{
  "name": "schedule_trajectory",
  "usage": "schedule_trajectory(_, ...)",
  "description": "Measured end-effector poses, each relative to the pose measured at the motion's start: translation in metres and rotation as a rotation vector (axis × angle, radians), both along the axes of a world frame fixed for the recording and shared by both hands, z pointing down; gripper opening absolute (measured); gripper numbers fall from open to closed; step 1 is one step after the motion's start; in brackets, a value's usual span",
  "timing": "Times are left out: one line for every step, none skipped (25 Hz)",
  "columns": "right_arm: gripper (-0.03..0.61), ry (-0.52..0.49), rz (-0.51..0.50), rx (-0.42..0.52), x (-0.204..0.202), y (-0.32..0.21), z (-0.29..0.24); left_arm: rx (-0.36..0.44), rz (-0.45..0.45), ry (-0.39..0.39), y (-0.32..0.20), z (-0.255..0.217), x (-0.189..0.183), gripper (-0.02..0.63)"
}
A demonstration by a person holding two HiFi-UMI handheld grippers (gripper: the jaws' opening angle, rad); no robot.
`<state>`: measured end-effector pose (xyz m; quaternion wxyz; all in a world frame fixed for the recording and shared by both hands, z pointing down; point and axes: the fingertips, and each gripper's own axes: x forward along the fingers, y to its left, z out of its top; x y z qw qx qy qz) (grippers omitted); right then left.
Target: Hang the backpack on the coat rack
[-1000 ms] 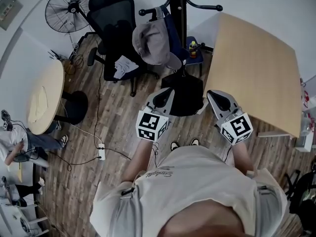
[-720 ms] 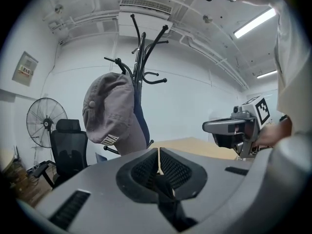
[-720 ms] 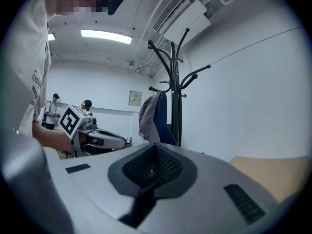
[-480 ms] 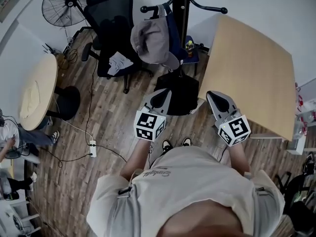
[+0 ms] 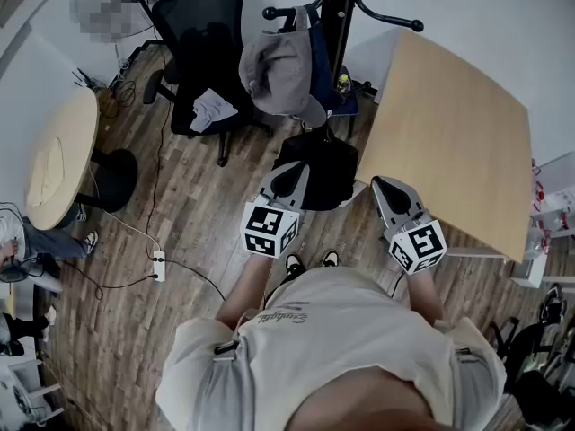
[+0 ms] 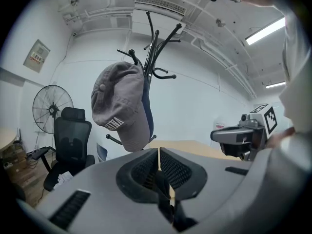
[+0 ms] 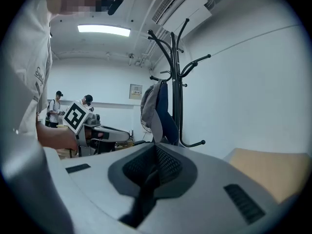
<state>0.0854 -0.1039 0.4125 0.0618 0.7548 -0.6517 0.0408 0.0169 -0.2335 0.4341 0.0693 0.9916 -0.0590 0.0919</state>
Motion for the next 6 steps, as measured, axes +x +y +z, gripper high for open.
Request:
schedule_trajectory(-0.006, -0.001, 0.006, 0.002, 0.0020, 0.0009, 0.0003, 0.010, -0.003, -0.001, 0.0000, -0.0002, -0.0002, 0.020)
schedule_trajectory(-0.006, -0.004, 0.014, 0.006, 0.0040, 0.0023, 0.0001, 0.017, -0.004, -0.002, 0.0004, -0.0002, -0.0004, 0.020)
schedule_trajectory(-0.006, -0.009, 0.022, 0.011, 0.0060, 0.0039, -0.0004, 0.020, -0.003, -0.004, 0.0011, 0.0001, -0.0004, 0.020)
schedule_trajectory(-0.006, -0.015, 0.031, 0.016, 0.0077, 0.0058, -0.0009, 0.020, 0.000, -0.007, 0.0022, 0.0004, -0.0004, 0.020)
schedule_trajectory(-0.006, -0.022, 0.039, 0.020, 0.0093, 0.0078, -0.0013, 0.018, 0.003, -0.009, 0.0033, 0.0007, -0.0004, 0.020)
schedule_trajectory(-0.006, -0.028, 0.047, 0.023, 0.0109, 0.0098, -0.0016, 0.016, 0.006, -0.011, 0.0045, 0.0009, -0.0003, 0.020)
